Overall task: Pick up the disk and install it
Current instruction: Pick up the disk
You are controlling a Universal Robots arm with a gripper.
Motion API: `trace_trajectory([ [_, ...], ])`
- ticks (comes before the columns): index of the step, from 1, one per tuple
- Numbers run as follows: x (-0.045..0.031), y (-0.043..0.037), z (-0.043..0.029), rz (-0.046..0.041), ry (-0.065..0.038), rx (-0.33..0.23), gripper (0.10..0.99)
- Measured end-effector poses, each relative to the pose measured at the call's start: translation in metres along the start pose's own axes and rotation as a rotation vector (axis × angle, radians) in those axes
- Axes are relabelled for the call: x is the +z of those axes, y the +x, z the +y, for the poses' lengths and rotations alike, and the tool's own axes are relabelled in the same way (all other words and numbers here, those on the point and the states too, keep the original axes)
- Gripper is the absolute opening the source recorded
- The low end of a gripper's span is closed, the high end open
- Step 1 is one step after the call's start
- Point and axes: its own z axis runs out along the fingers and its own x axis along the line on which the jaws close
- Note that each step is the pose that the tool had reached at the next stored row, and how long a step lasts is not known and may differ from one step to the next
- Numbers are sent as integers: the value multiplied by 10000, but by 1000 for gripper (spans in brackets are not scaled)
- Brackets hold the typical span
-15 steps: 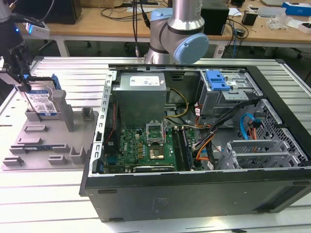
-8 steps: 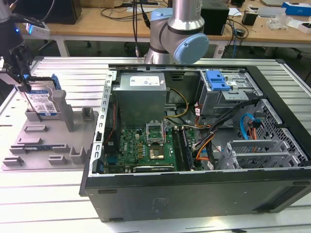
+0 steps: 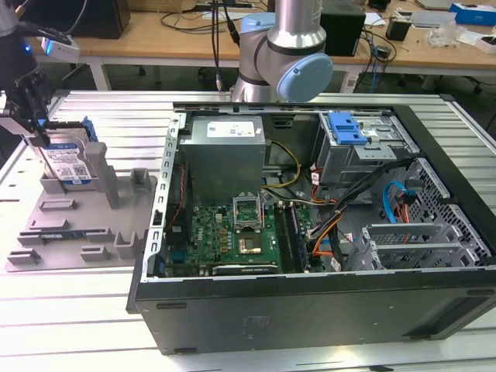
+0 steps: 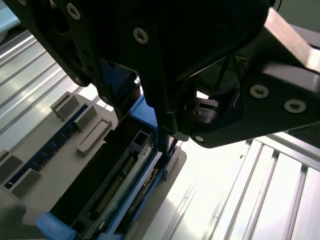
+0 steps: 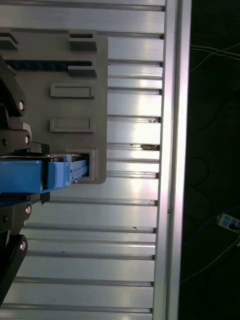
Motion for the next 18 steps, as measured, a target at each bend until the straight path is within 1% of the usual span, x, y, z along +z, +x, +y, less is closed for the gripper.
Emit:
trace_trajectory([
  [6,-6,0,2,-3,3,86,369],
  [10,-41,0,3,-5,0,182,369],
  [18,-136,0,5,-8,0,311,369],
])
